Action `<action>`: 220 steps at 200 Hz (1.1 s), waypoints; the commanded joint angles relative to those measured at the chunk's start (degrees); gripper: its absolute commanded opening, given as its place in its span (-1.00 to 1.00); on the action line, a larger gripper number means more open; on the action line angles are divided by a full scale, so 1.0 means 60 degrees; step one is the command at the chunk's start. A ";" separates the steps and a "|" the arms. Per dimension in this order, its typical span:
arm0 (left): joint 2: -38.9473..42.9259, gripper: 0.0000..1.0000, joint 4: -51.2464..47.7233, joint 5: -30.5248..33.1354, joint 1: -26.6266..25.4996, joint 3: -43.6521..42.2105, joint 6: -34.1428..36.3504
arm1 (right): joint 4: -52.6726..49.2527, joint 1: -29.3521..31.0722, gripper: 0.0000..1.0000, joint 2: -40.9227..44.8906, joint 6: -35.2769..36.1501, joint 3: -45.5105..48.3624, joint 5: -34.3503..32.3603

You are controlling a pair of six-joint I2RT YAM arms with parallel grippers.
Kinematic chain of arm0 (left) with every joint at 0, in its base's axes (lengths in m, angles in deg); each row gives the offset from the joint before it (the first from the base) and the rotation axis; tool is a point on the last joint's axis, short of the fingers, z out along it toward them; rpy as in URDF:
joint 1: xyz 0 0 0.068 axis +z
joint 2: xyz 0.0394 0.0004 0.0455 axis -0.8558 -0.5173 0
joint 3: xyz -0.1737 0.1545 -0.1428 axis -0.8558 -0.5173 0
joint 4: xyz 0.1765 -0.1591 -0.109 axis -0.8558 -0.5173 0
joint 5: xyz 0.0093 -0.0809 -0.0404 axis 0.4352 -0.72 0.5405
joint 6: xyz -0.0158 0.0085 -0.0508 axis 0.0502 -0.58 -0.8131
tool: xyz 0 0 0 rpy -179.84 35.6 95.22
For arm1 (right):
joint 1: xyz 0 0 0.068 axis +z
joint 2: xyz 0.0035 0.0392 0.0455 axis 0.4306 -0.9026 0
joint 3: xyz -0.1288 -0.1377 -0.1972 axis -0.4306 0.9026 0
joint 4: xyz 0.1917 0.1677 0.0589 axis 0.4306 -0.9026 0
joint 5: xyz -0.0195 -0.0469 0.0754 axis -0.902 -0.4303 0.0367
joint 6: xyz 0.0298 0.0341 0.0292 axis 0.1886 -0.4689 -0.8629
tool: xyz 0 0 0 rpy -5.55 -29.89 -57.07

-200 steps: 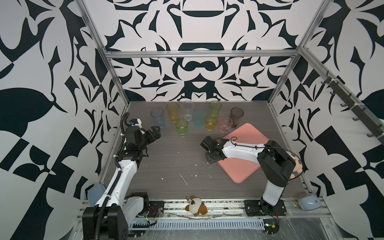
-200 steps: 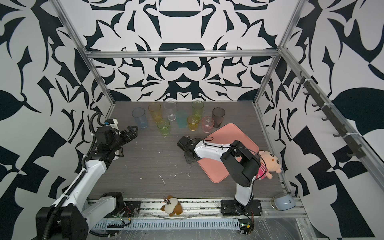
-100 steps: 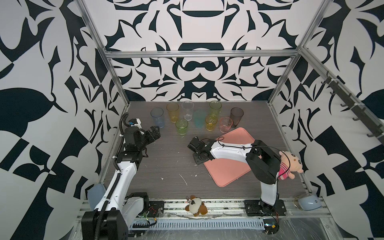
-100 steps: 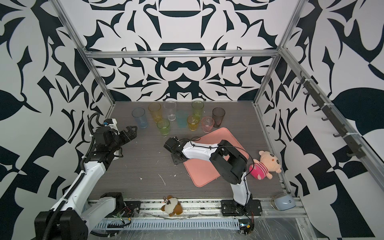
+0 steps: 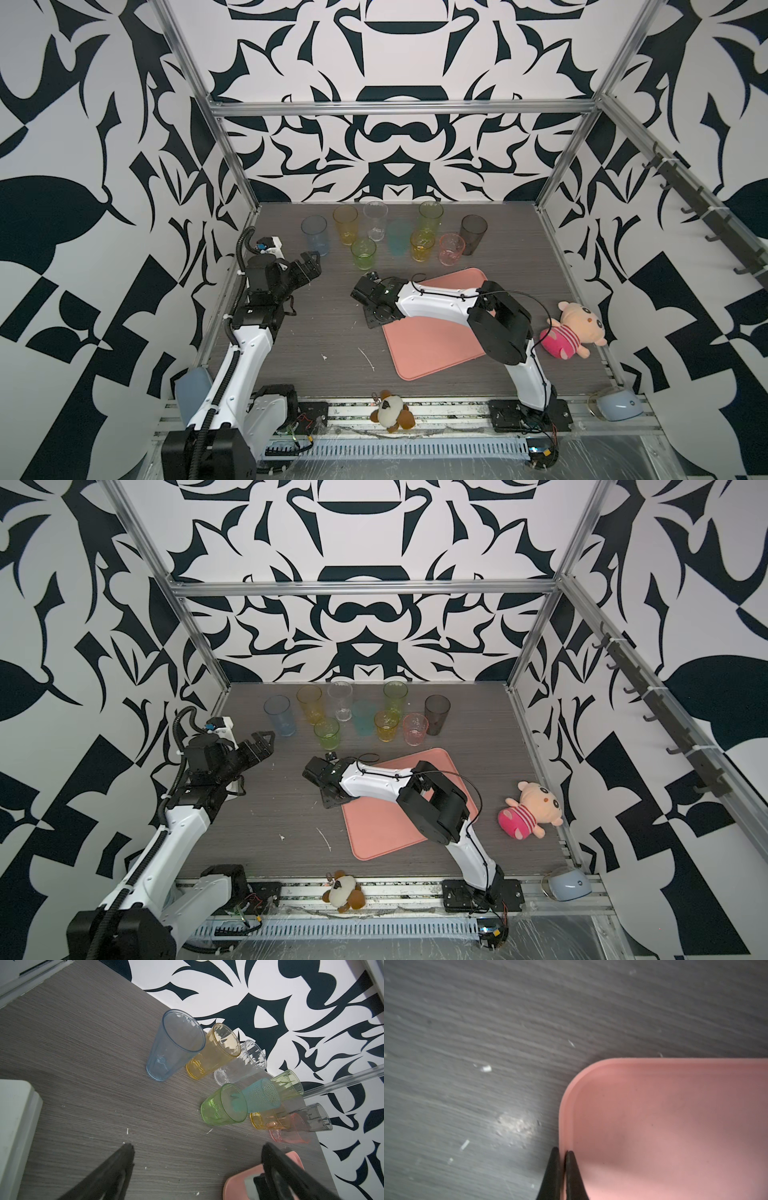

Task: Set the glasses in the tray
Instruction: 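Grip the tray corner with the right gripper and drag it toward the left arm, then grip the tray's other edge with the left gripper while the right gripper holds its corner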

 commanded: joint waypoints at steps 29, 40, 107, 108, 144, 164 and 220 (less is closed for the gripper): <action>0.0462 0.99 -0.1075 -0.0065 0.0001 0.0037 -0.0106 | 0.0507 0.0028 -1.00 -0.0325 -0.0617 -0.1267 0.0509; 0.0510 0.99 -0.1553 0.0143 -0.0009 0.0090 -0.0127 | 0.0735 0.0017 -1.00 -0.0398 -0.0666 -0.1327 0.0587; 0.0782 0.99 -0.3221 -0.0115 -0.0011 0.0011 -0.0761 | 0.0975 -0.0274 -0.55 -0.0700 -0.0650 -0.2038 0.0866; 0.0795 0.99 -0.3255 -0.0113 -0.0012 0.0006 -0.0770 | 0.0975 -0.0282 -0.54 -0.0698 -0.0641 -0.2036 0.0859; 0.1034 0.91 -0.3885 -0.0249 -0.0116 -0.0098 -0.1076 | 0.1036 -0.0579 -0.31 0.0058 -0.0267 -0.1836 0.0868; 0.0992 0.85 -0.4075 0.0014 -0.0606 -0.0195 -0.1235 | 0.1059 -0.0762 -0.29 0.0803 0.0022 -0.1440 0.0810; -0.0129 0.71 -0.4009 0.1550 -0.3778 -0.0198 -0.2187 | 0.1329 -0.1133 -0.27 0.3272 0.0964 0.0275 0.0433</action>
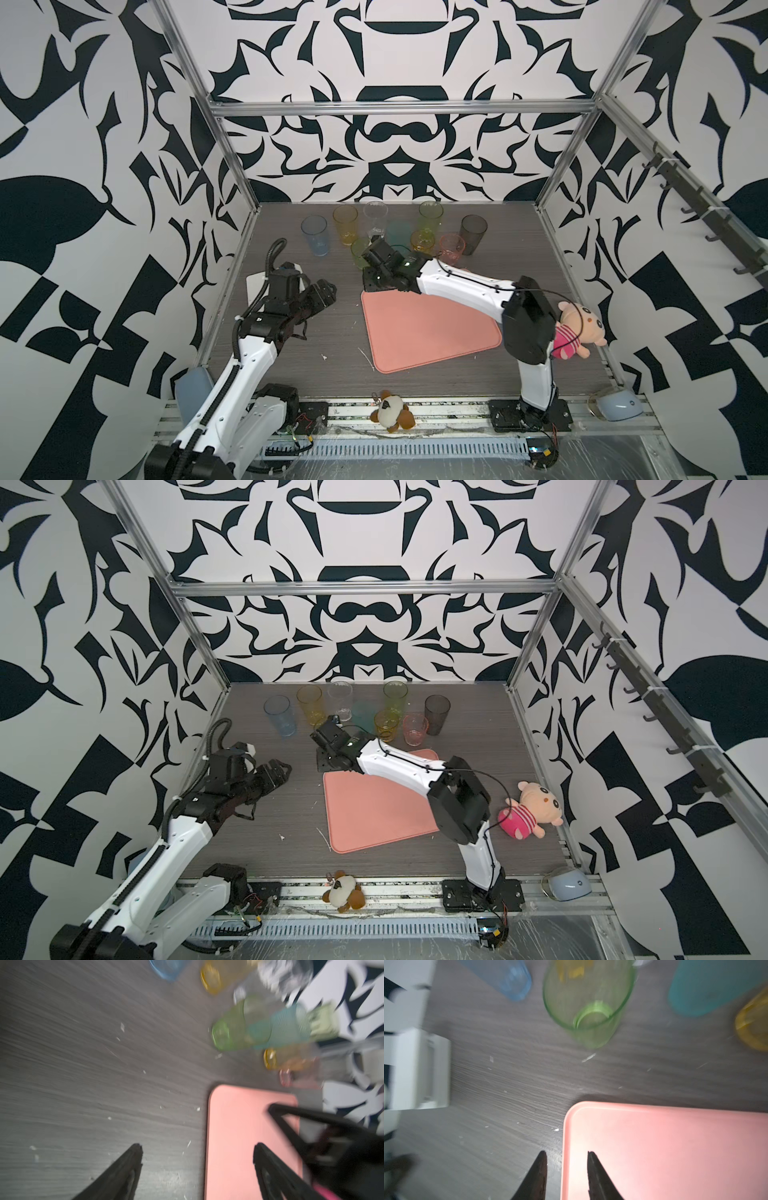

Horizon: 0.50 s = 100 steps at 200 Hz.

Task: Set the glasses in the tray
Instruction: 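Grip the tray's other edge with the left gripper while the right gripper holds its corner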

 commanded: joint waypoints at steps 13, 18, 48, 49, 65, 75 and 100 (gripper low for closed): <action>-0.0887 0.61 -0.0415 0.1217 -0.1699 0.0153 -0.0810 | 0.0200 -0.0181 -0.27 0.1594 0.0659 0.0942 -0.0445; -0.1069 0.59 -0.0450 0.1347 -0.1941 0.0205 -0.0882 | 0.0227 -0.0219 -0.27 0.1767 0.0673 0.1128 -0.0478; -0.2045 0.46 -0.0414 0.1787 -0.3103 0.0467 -0.1136 | 0.0433 -0.0496 -0.25 0.2878 0.0798 0.2075 -0.0604; -0.2081 0.45 -0.0409 0.1786 -0.3133 0.0470 -0.1136 | 0.0438 -0.0513 -0.25 0.2913 0.0809 0.2104 -0.0608; -0.2628 0.35 -0.0372 0.1744 -0.3464 0.0627 -0.1089 | 0.0501 -0.0603 -0.24 0.3361 0.0983 0.2482 -0.0650; -0.2945 0.33 -0.0354 0.1741 -0.3611 0.0689 -0.1105 | 0.0486 -0.0668 -0.24 0.3562 0.1040 0.2658 -0.0655; -0.3494 0.25 -0.0057 0.1666 -0.3897 0.0777 -0.1213 | 0.0388 -0.0873 -0.25 0.3895 0.1062 0.2982 -0.0654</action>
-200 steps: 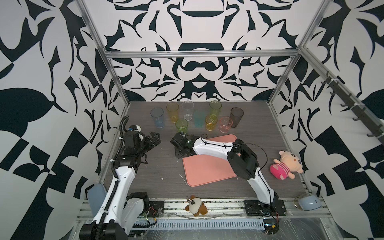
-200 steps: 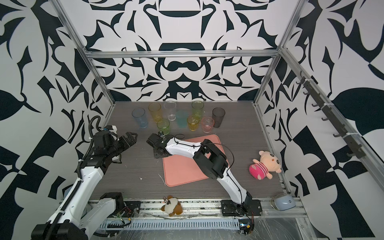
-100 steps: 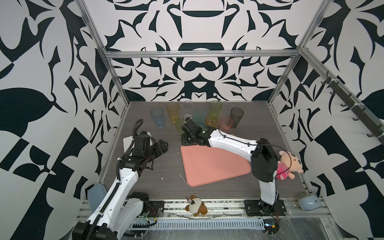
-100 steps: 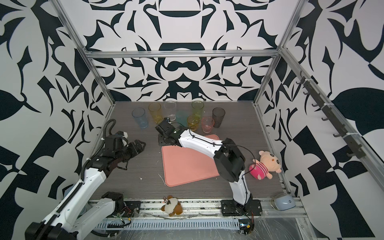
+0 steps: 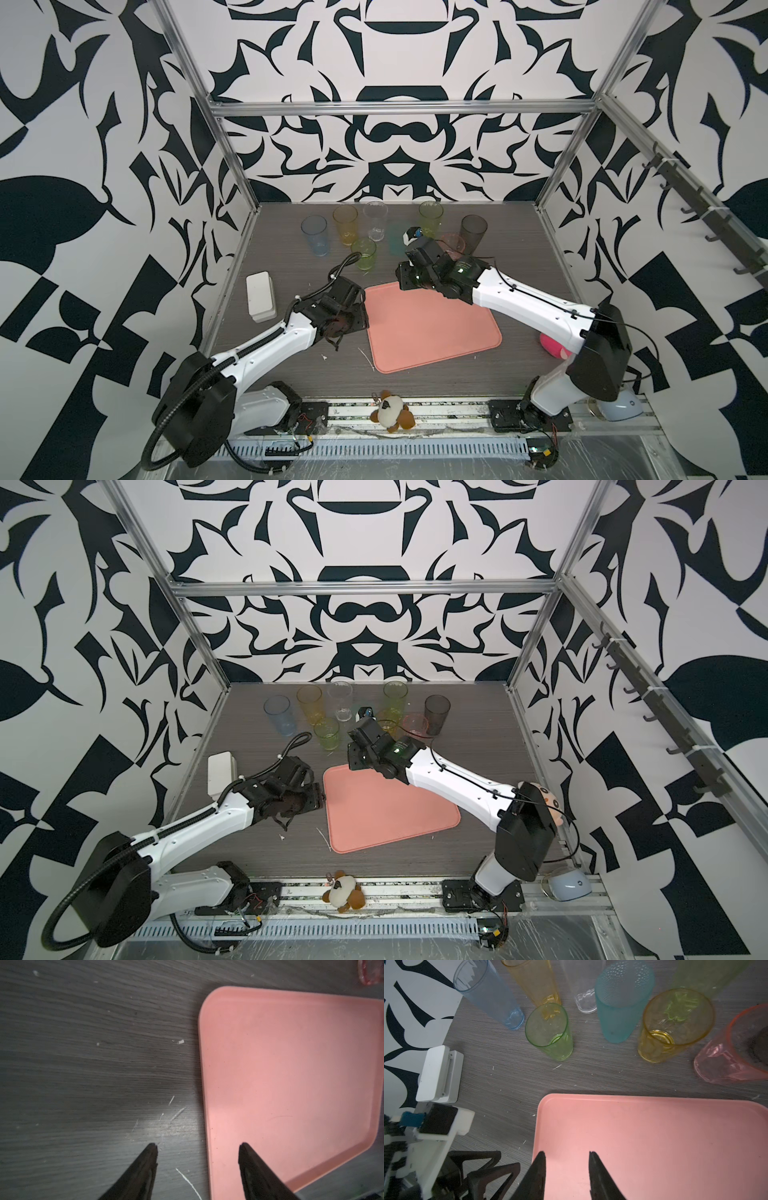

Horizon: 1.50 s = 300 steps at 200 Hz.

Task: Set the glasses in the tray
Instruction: 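Grip the tray's other edge with the left gripper while the right gripper holds its corner, then slide the pink tray with both grippers toward the glasses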

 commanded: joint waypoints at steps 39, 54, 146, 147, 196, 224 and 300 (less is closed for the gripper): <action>-0.1297 0.10 0.0183 0.0118 -0.0463 0.0594 -0.0287 | 0.0122 -0.0340 -0.25 0.0690 0.0271 0.0407 -0.0226; -0.1526 0.04 0.0327 0.0083 -0.0562 0.0664 -0.0310 | 0.0093 -0.0384 -0.25 0.0669 0.0283 0.0423 -0.0219; -0.2601 -0.38 0.0562 -0.0117 -0.0717 0.0857 -0.0419 | 0.0046 -0.0567 -0.25 0.0696 0.0297 0.0646 -0.0175; -0.2600 -0.39 0.0571 -0.0127 -0.0717 0.0844 -0.0422 | 0.0052 -0.0571 -0.25 0.0699 0.0297 0.0651 -0.0175; -0.2710 -0.71 0.0421 -0.0108 -0.0704 0.0859 -0.0284 | 0.0050 -0.0704 -0.25 0.0850 0.0286 0.0861 -0.0188; -0.2677 -0.86 0.0038 0.0004 -0.0693 0.0997 0.0212 | 0.0015 -0.0772 -0.25 0.0925 0.0312 0.0953 -0.0185; -0.2467 -1.00 -0.0196 -0.0383 0.0238 0.0995 0.1722 | -0.0081 -0.0926 -0.25 0.1216 0.0354 0.1226 -0.0213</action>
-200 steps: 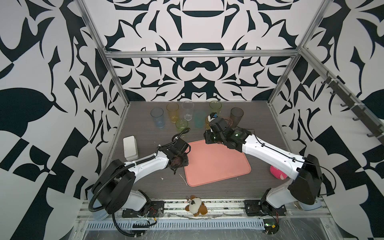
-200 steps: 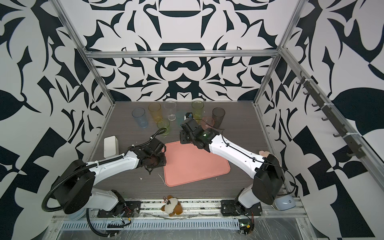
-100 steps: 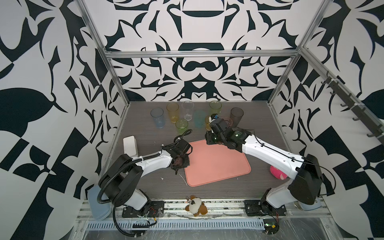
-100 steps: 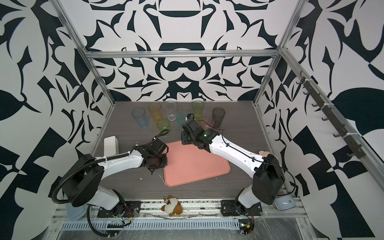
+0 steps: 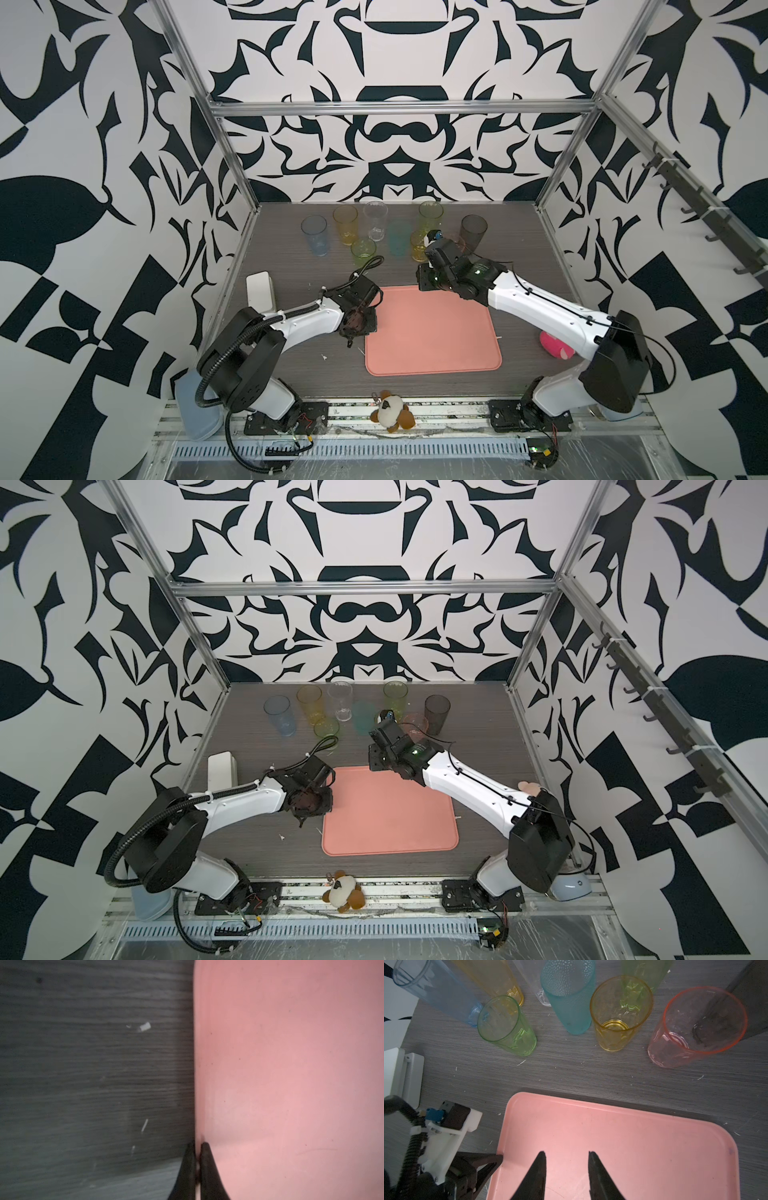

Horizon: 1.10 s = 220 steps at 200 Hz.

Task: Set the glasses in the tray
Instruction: 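Slide the pink tray with both grippers toward the glasses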

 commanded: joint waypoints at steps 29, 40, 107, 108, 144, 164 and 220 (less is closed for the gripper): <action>0.0136 -0.99 -0.0683 -0.0433 0.1129 0.0226 0.1244 | -0.0022 -0.0113 -0.25 0.0519 0.0117 0.0183 -0.0165; 0.0161 -0.99 -0.0747 -0.0463 0.1317 0.0246 0.1440 | -0.0022 -0.0120 -0.25 0.0529 0.0112 0.0224 -0.0172; 0.0181 -0.99 -0.1075 -0.0643 0.2240 0.0478 0.2454 | -0.0014 -0.0224 -0.25 0.0626 0.0134 0.0371 -0.0178; 0.0163 -0.99 -0.1080 -0.0664 0.2252 0.0496 0.2472 | -0.0018 -0.0227 -0.25 0.0625 0.0132 0.0372 -0.0180; -0.0227 -0.99 -0.1150 -0.0784 0.2635 0.0831 0.2628 | 0.0077 -0.0293 -0.25 0.0729 0.0086 0.0518 -0.0181; -0.0278 -0.98 -0.1151 -0.0778 0.2756 0.0919 0.2709 | 0.0074 -0.0308 -0.25 0.0766 0.0083 0.0560 -0.0182; -0.0341 -0.95 -0.1156 -0.0909 0.2922 0.0852 0.2669 | 0.0278 -0.0385 -0.25 0.0992 -0.0045 0.0896 -0.0175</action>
